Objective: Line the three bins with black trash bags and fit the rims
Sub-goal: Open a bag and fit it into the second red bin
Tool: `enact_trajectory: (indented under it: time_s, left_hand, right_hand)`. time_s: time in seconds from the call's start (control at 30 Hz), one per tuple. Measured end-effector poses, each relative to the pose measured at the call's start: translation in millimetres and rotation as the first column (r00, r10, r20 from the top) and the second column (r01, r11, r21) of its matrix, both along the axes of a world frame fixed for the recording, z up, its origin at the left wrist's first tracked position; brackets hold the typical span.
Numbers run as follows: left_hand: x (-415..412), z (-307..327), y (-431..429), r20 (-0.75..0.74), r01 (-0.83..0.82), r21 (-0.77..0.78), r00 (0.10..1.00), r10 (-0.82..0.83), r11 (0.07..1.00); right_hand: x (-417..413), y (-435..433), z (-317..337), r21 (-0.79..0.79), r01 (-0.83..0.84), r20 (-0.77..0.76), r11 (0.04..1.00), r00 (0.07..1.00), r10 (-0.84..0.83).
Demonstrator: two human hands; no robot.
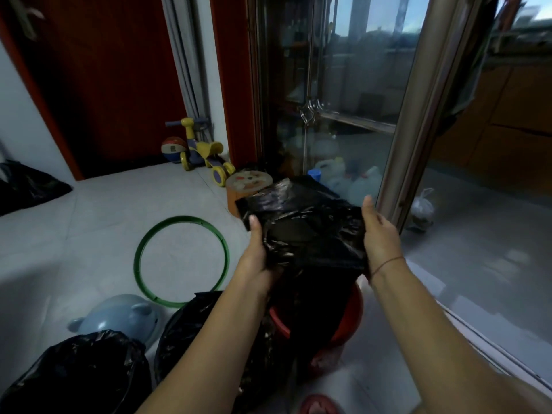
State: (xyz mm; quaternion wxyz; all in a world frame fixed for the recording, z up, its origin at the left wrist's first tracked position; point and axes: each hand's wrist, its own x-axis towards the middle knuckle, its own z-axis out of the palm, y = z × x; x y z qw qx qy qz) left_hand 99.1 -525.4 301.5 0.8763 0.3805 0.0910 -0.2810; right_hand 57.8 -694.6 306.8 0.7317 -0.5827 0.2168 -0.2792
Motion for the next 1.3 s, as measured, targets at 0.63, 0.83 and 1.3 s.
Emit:
enact_trajectory:
  time_s: [0.63, 0.83, 1.3]
  left_hand:
    - [87, -39, 22, 0.253, -0.13, 0.197, 0.964, 0.078, 0.972]
    - [82, -118, 25, 0.24, -0.23, 0.691, 0.967, 0.083, 0.685]
    - [87, -192, 48, 0.404, -0.338, 0.904, 0.875, -0.267, 0.26]
  right_hand:
    - [42, -86, -19, 0.4, -0.109, 0.056, 0.91, 0.994, 0.095]
    - [34, -78, -128, 0.468, 0.05, -0.216, 0.883, 0.975, 0.059]
    - [14, -126, -232, 0.12, 0.326, -0.67, 0.938, 0.724, -0.165]
